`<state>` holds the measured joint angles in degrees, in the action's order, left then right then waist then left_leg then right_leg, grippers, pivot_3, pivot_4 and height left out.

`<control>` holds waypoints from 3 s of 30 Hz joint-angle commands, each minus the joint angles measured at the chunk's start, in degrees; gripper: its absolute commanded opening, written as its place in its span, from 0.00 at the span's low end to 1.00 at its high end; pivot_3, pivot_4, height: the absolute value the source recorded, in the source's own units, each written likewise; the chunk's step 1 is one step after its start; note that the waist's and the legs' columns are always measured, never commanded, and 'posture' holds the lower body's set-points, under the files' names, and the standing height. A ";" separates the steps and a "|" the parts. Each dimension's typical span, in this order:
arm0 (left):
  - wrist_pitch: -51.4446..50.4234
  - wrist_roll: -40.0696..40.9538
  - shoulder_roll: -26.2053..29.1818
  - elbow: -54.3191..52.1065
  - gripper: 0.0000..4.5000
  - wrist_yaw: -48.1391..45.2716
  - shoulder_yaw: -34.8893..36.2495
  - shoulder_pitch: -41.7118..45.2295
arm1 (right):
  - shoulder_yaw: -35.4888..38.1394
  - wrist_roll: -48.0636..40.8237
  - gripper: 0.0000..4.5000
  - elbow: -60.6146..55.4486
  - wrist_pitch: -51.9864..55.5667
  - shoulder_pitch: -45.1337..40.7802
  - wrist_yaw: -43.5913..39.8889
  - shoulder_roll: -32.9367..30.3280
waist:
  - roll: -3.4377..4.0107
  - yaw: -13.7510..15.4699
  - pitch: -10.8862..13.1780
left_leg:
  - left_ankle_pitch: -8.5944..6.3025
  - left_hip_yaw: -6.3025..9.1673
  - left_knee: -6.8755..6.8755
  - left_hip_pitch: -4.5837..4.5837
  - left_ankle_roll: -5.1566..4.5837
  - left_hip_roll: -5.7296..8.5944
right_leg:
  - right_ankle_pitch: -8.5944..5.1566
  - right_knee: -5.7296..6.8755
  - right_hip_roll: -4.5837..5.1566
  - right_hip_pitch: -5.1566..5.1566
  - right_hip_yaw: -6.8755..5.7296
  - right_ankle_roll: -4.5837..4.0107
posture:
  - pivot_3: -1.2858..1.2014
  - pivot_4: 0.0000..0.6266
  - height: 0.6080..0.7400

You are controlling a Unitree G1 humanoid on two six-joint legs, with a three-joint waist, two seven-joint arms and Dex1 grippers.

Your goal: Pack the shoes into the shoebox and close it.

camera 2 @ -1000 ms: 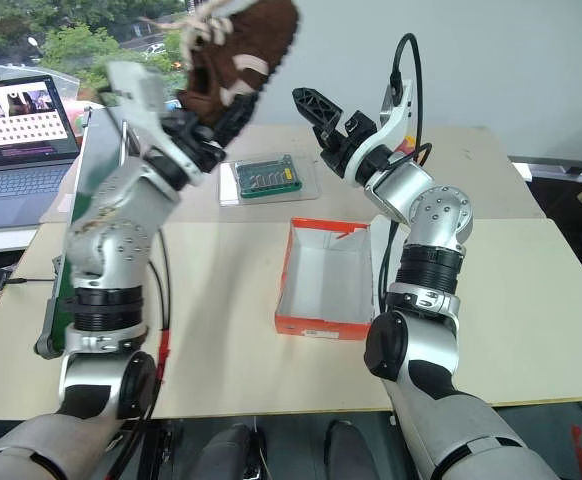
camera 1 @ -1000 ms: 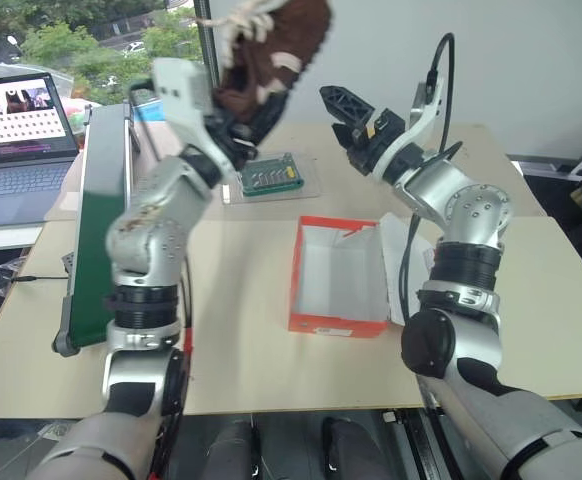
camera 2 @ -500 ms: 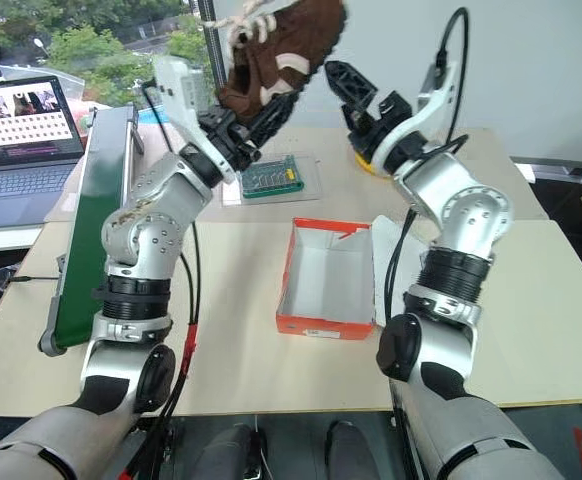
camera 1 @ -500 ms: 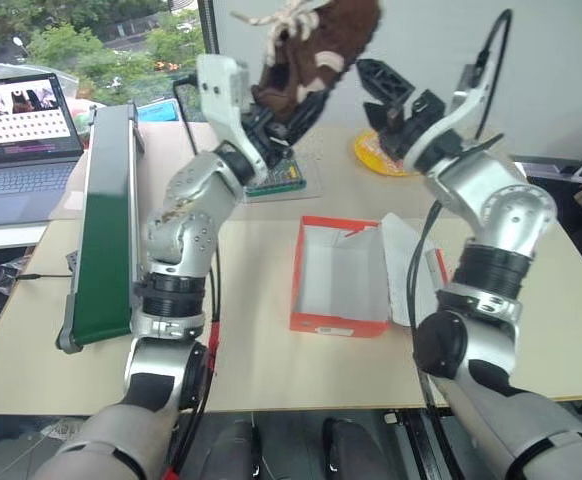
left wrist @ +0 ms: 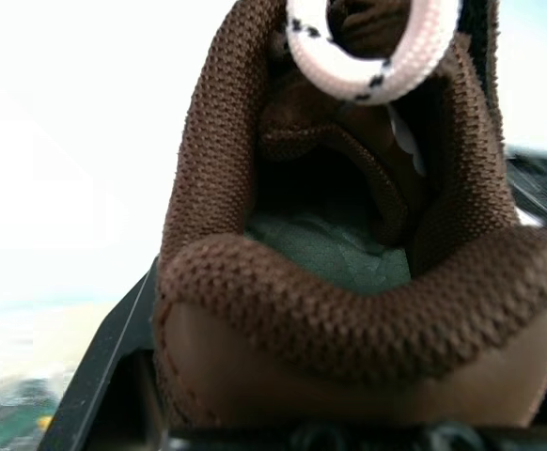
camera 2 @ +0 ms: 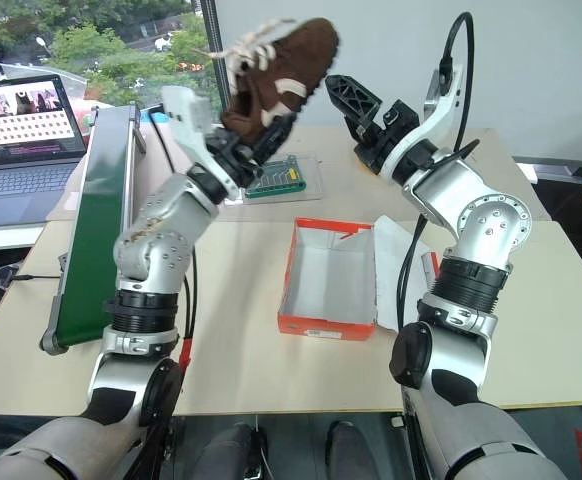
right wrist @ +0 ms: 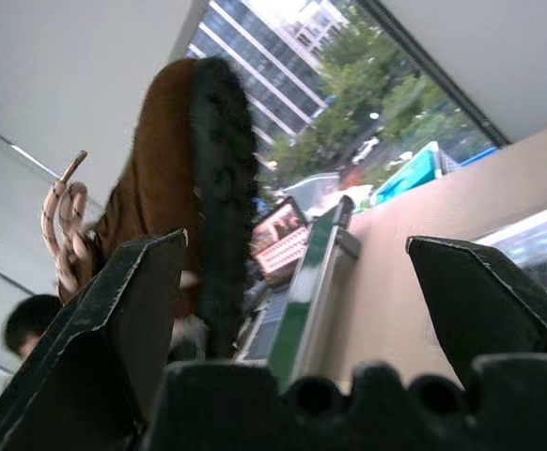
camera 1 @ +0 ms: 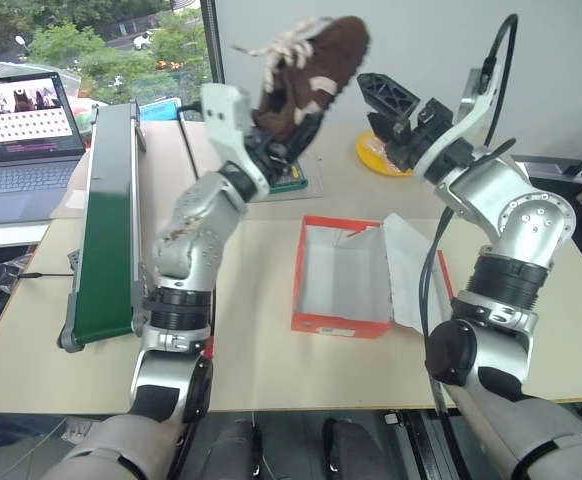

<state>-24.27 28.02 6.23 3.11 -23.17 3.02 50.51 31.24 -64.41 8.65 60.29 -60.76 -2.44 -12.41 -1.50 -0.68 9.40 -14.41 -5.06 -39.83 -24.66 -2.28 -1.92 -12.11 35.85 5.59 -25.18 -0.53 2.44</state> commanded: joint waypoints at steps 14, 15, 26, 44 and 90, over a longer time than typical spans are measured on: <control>-2.17 1.32 -3.57 -5.17 0.59 -0.14 -1.59 0.35 | -2.89 -3.75 0.63 -3.79 -3.65 0.18 0.14 1.01 | 0.00 -0.03 0.00 | -0.05 0.02 -0.01 0.03 -0.10 0.00 | 0.00 0.01 -0.02 0.03 0.00 0.00 | 0.52 0.24 1.00; -2.35 1.47 -3.21 -5.03 0.59 0.04 -1.04 0.58 | -2.85 -3.74 0.56 -3.66 -3.93 0.16 0.16 0.84 | 0.00 -0.02 0.00 | -0.05 0.03 -0.01 0.03 -0.11 0.00 | 0.00 0.01 -0.02 0.03 0.00 0.00 | 0.52 0.24 1.00; -8.45 10.26 2.84 -6.30 0.97 -2.02 6.27 3.39 | -3.62 1.64 0.12 1.02 -11.61 -2.58 -1.09 -2.99 | 0.01 -0.12 0.00 | -0.05 0.04 -0.02 0.03 -0.11 -0.02 | 0.00 0.01 -0.03 0.01 0.01 0.00 | 0.52 0.24 1.00; -14.73 7.25 31.66 -12.97 1.00 -24.63 -0.55 -11.57 | -21.84 19.97 0.11 1.16 19.19 -3.32 0.33 -16.31 | 0.05 -0.13 0.02 | 0.08 -0.04 0.03 0.00 0.11 -0.05 | -0.01 0.03 -0.04 -0.07 0.04 -0.01 | 0.52 0.24 1.00; -17.80 -1.47 31.88 -16.50 1.00 -10.54 7.86 -20.32 | -31.56 36.73 0.98 -14.19 -1.42 5.24 -29.61 -15.38 | 0.05 -0.01 0.01 | -0.14 0.09 -0.02 0.08 -0.25 -0.03 | -0.01 0.01 -0.08 0.05 0.00 -0.01 | 0.52 0.24 1.00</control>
<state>-41.74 27.84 38.41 -12.76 -37.94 7.24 30.68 -1.68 -25.54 -3.70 64.49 -56.76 -27.26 -27.98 -1.45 -0.70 9.41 -14.55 -4.95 -39.85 -24.55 -2.53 -1.95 -12.12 35.88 5.49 -25.10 -0.53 2.43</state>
